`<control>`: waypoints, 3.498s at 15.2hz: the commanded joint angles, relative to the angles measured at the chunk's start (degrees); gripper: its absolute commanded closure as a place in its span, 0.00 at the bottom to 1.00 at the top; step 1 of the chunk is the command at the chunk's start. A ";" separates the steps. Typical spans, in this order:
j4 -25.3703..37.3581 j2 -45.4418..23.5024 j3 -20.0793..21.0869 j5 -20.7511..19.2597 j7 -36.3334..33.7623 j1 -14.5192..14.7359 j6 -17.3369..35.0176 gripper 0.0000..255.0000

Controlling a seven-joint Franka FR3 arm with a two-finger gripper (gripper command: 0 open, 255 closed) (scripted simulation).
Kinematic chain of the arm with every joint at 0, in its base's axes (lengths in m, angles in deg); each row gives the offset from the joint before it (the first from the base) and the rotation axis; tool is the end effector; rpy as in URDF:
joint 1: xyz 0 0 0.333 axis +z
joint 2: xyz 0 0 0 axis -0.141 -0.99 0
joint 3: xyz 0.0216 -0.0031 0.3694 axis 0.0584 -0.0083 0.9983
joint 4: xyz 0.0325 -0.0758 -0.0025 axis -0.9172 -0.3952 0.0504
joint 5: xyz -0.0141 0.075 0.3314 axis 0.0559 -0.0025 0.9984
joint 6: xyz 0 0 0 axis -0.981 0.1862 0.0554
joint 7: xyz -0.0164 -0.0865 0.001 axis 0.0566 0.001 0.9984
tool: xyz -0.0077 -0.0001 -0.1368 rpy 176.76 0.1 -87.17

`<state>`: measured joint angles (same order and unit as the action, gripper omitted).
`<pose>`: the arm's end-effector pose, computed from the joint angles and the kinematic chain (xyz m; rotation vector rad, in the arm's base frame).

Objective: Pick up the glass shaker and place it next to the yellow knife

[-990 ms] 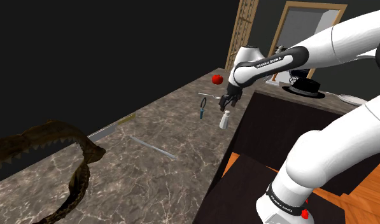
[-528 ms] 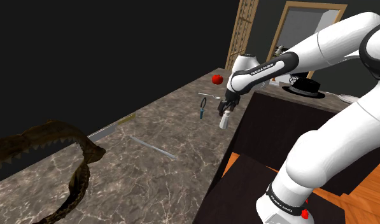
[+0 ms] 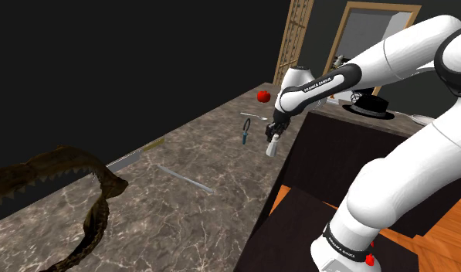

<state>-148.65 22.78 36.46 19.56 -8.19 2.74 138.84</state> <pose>0.3295 -0.1848 0.4374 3.0217 -0.3020 0.2168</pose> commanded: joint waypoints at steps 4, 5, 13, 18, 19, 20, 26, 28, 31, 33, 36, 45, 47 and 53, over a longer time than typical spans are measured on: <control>-0.01 0.00 0.00 0.00 0.00 0.00 0.01 1.00; -0.02 0.01 0.00 0.00 -0.01 0.00 0.01 1.00; 1.65 2.02 0.56 0.05 0.01 -0.05 -3.64 1.00; 3.98 4.15 1.24 0.24 0.10 -0.04 -8.08 1.00; 4.49 4.52 1.37 0.29 0.13 -0.02 -8.95 1.00; 5.00 4.88 1.50 0.34 0.16 -0.01 -9.82 1.00; 8.32 6.65 2.25 0.73 0.37 0.11 -14.89 1.00; 9.51 7.11 2.49 0.88 0.46 0.16 -16.54 1.00; 11.39 7.68 2.83 1.11 0.60 0.25 -18.97 1.00; 12.69 7.99 3.05 1.27 0.70 0.31 -20.57 1.00; 14.72 8.34 3.36 1.51 0.86 0.41 -22.95 1.00; 20.60 7.69 4.84 2.55 0.14 1.26 -28.36 1.00; 22.09 5.61 6.42 3.42 -2.08 2.37 -28.13 1.00; 28.14 -1.59 10.76 5.61 -8.32 5.46 -27.90 1.00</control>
<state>-122.05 22.71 46.52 24.77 -15.47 7.66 111.08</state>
